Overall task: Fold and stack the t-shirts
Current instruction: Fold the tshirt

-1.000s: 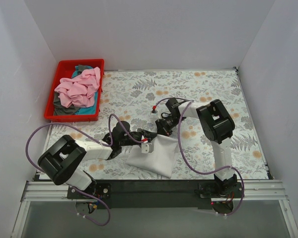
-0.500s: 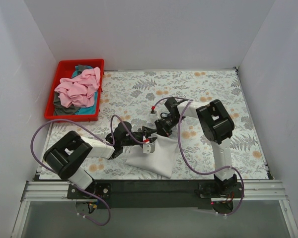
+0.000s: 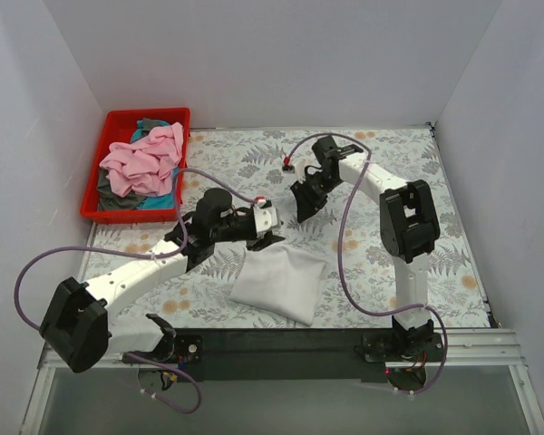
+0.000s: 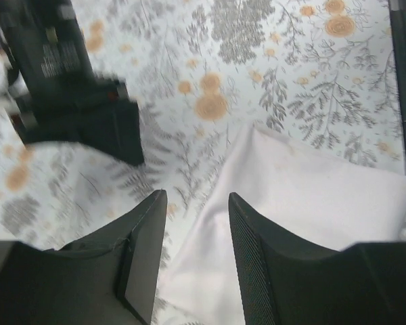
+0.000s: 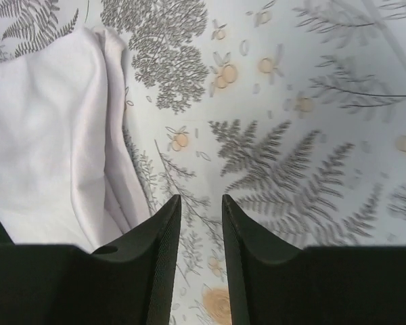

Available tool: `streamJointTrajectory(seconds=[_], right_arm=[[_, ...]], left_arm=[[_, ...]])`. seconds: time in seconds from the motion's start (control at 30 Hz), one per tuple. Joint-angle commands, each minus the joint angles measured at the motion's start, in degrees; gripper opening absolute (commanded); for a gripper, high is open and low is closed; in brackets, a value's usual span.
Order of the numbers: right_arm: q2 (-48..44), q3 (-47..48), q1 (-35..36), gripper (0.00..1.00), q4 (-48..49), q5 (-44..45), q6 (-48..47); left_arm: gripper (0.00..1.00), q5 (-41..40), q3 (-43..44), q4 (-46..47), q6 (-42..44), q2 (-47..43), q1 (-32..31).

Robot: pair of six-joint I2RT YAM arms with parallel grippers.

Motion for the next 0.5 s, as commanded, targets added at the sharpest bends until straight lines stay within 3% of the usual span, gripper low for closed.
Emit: streamJointTrajectory(seconds=[0.0,0.13,0.23,0.47], right_arm=[[-2.29,4.21,-3.76,0.40,-9.85,-0.95,-4.89],[-9.92,-6.55,-4.56,0.44,-13.47,-5.79,-7.79],[-14.42,-13.69,-4.56,0.50,-12.94,-8.34,-7.80],[-16.80,-21.89,-4.56,0.54,-6.36,-6.59,-5.34]], left_arm=[[0.41,6.24,7.81,-22.67,-11.05,4.62,5.89],[0.42,12.34,15.74,-32.09,-15.18,13.33,15.55],[0.46,16.45,20.74,-37.63,-16.51,19.82,19.17],[0.50,16.22,25.50,-42.04,-18.00,30.91,19.97]])
